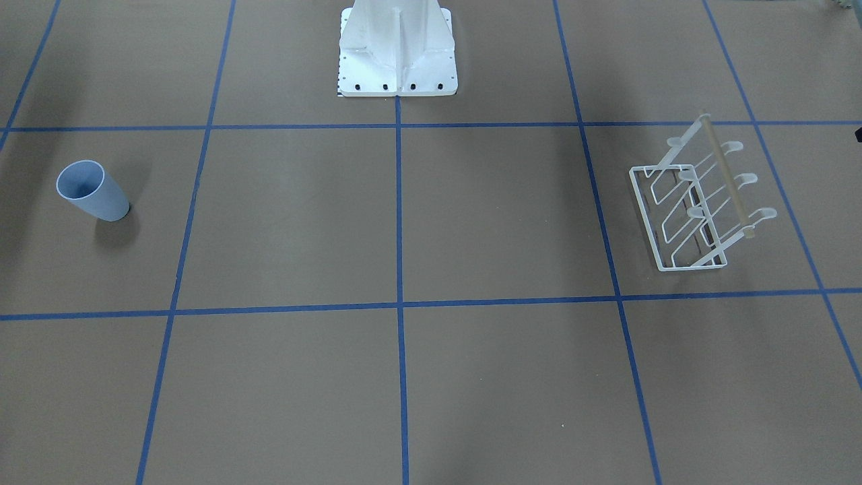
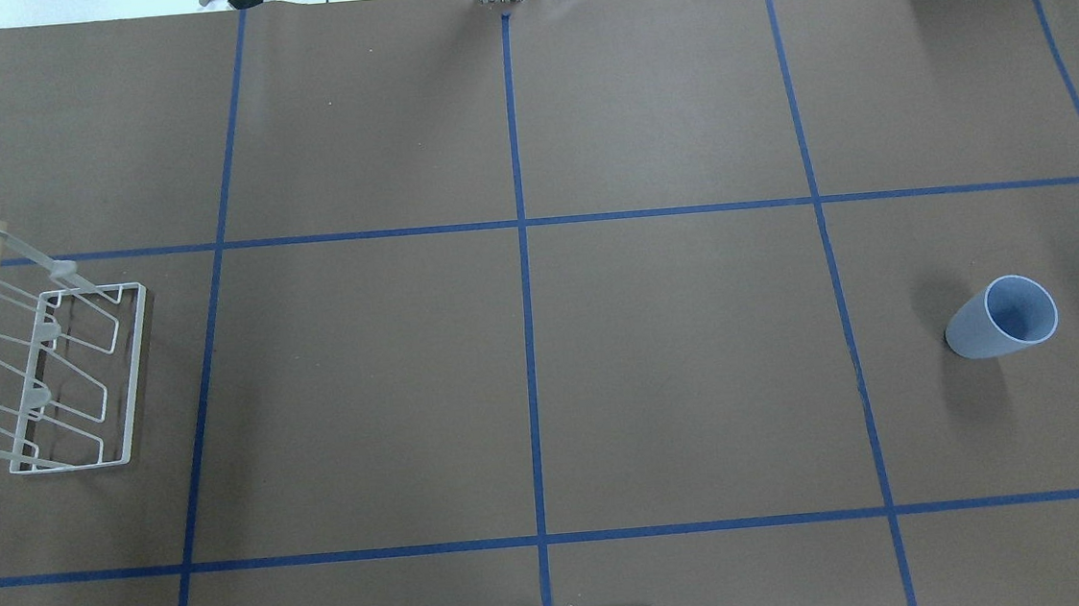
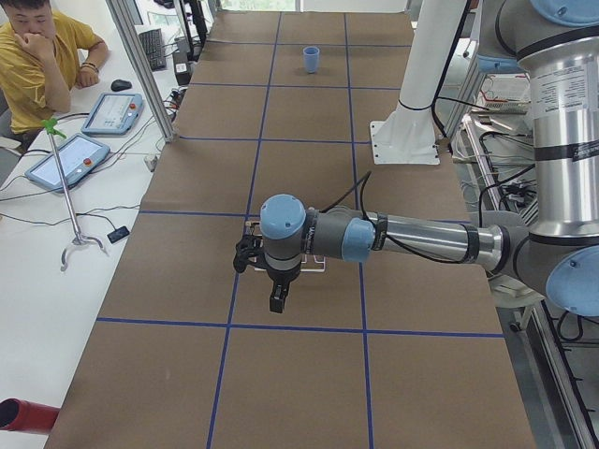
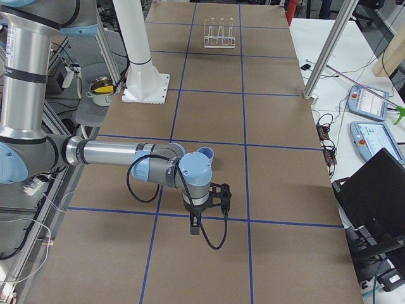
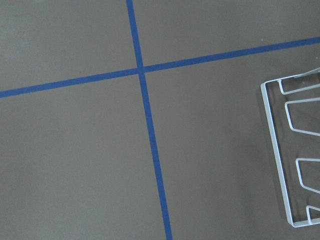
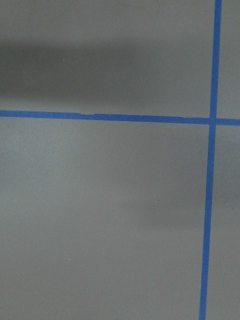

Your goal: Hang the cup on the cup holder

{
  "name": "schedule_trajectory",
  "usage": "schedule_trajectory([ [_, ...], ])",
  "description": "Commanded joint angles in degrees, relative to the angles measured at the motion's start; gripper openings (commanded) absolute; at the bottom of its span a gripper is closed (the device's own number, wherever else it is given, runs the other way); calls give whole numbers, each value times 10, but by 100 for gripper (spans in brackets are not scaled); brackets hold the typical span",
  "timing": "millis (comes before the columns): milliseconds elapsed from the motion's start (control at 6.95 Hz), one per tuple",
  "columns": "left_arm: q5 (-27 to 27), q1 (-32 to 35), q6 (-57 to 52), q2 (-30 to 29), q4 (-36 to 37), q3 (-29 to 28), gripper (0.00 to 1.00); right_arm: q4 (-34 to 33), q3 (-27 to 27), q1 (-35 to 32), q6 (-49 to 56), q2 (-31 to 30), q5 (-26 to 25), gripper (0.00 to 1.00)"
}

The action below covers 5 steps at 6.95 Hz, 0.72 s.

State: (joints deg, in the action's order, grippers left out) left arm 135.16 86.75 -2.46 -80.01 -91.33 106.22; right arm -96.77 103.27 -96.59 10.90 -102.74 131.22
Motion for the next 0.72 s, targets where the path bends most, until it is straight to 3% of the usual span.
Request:
schedule_trajectory([
  [0, 0, 1, 1, 1, -1, 13, 99, 0, 0, 0, 0, 0, 1, 100],
  [576, -5, 2, 1, 9, -2, 38, 99, 1, 15, 2, -2, 8, 7, 100],
])
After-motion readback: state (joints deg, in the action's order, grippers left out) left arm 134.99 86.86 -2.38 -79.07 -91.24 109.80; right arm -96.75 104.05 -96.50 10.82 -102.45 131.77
